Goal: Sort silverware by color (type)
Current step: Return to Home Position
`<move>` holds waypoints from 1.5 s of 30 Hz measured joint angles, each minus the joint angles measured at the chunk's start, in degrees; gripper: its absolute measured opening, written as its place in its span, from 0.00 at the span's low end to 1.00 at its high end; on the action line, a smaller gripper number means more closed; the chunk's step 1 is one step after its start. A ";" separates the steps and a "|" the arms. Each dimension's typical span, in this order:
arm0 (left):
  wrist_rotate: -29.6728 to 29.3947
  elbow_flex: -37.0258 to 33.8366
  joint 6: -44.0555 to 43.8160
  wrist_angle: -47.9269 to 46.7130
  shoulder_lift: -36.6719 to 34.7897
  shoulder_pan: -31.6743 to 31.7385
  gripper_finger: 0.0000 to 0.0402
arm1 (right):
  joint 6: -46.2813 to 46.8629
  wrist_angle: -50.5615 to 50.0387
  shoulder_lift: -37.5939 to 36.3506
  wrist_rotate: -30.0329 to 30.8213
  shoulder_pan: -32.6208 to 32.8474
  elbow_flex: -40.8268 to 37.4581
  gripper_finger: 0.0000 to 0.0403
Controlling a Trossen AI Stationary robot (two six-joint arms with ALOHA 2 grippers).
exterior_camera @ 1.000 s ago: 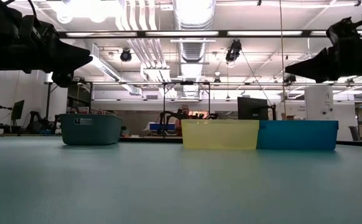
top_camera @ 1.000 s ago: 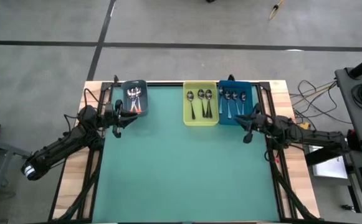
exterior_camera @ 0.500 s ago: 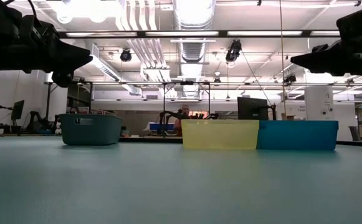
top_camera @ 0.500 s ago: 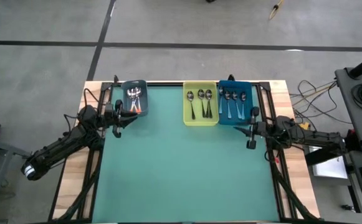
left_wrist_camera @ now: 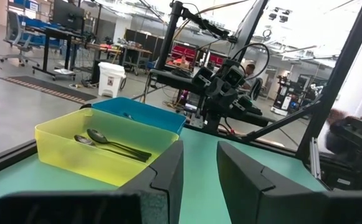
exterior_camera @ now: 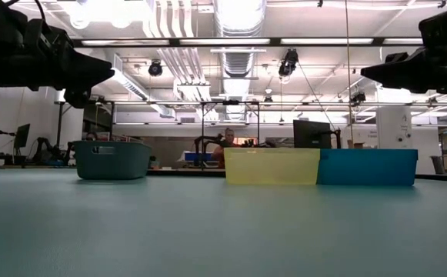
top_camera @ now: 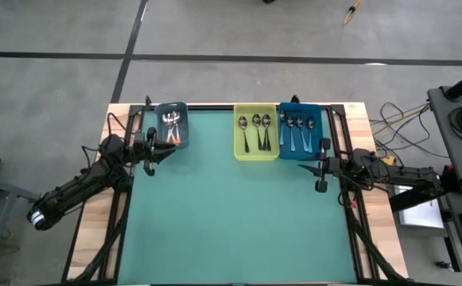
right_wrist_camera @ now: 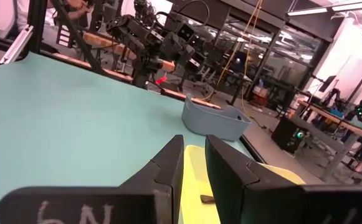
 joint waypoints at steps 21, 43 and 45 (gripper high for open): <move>0.00 0.00 0.00 0.01 0.13 0.00 0.20 | 0.02 0.17 1.28 0.01 0.00 0.00 0.15; 0.00 0.00 0.00 0.01 0.11 0.00 0.20 | 0.02 0.31 1.30 0.07 0.00 0.00 0.15; 0.00 0.00 0.00 0.01 0.13 0.00 0.20 | 0.00 0.31 1.30 0.07 0.00 0.00 0.15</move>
